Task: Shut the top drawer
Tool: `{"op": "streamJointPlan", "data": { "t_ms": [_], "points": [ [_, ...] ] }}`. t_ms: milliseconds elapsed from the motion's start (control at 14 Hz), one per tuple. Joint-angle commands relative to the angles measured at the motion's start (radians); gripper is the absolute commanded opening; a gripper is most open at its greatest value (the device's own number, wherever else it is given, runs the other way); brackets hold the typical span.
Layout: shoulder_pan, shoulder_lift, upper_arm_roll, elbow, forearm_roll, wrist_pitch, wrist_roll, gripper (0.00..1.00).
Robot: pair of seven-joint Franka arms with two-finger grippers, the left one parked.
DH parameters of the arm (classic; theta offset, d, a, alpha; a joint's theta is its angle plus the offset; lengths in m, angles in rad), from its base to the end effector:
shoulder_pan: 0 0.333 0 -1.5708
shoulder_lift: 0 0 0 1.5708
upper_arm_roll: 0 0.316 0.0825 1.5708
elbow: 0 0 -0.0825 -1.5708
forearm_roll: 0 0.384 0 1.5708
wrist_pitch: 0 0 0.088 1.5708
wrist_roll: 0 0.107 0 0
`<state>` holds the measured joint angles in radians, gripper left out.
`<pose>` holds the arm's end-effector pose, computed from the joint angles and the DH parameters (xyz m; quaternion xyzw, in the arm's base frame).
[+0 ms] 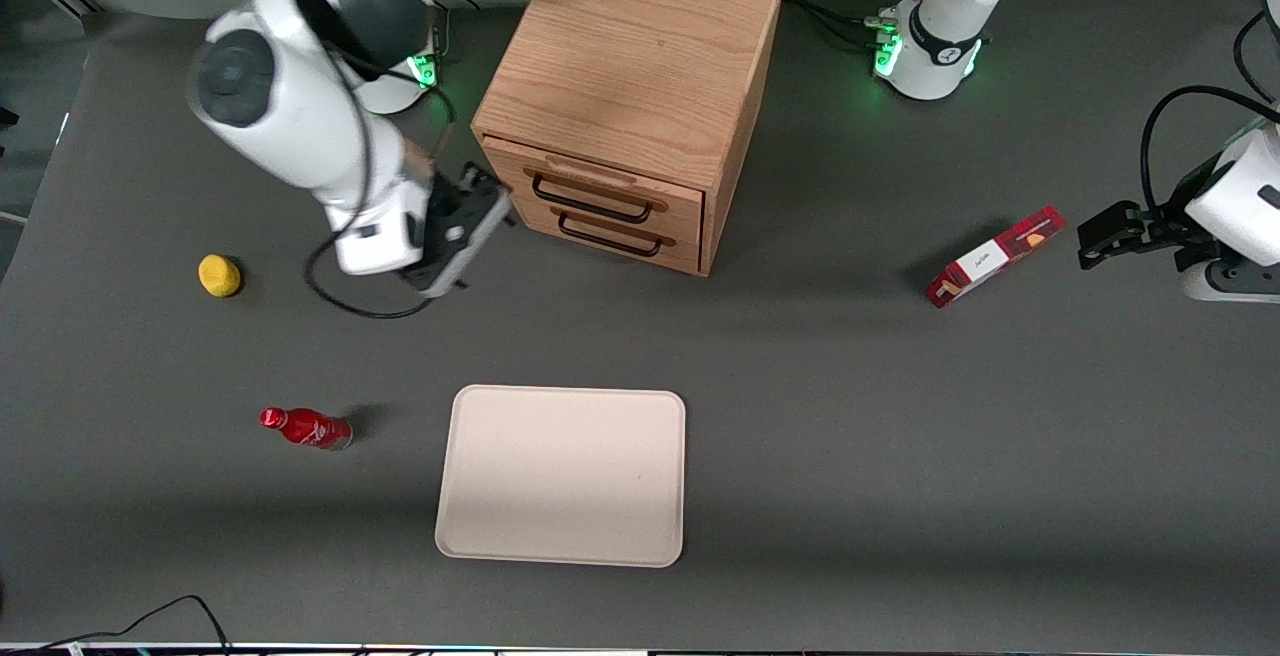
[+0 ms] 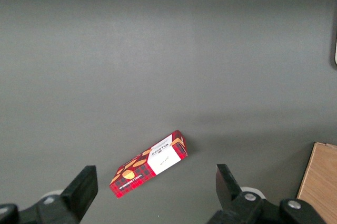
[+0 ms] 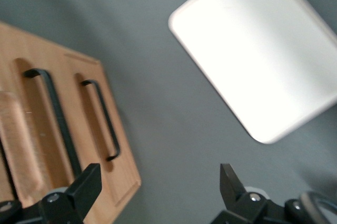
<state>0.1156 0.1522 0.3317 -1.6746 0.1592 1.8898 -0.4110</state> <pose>0.5545 0.2663 0.5205 -0.9142 -0.3910 -0.0333 0.1015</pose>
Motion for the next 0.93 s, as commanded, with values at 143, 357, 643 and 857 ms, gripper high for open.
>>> {"op": "streamJointPlan", "data": {
  "t_ms": [143, 357, 643, 857],
  "points": [
    [-0.070, -0.121, -0.152, -0.014, 0.014, -0.125, 0.140, 1.00],
    [-0.134, -0.190, -0.184, -0.014, -0.052, -0.225, 0.247, 1.00],
    [-0.181, -0.273, -0.206, -0.023, -0.136, -0.308, 0.344, 1.00],
    [-0.195, -0.278, -0.206, -0.025, -0.188, -0.304, 0.469, 1.00]
  ]
}}
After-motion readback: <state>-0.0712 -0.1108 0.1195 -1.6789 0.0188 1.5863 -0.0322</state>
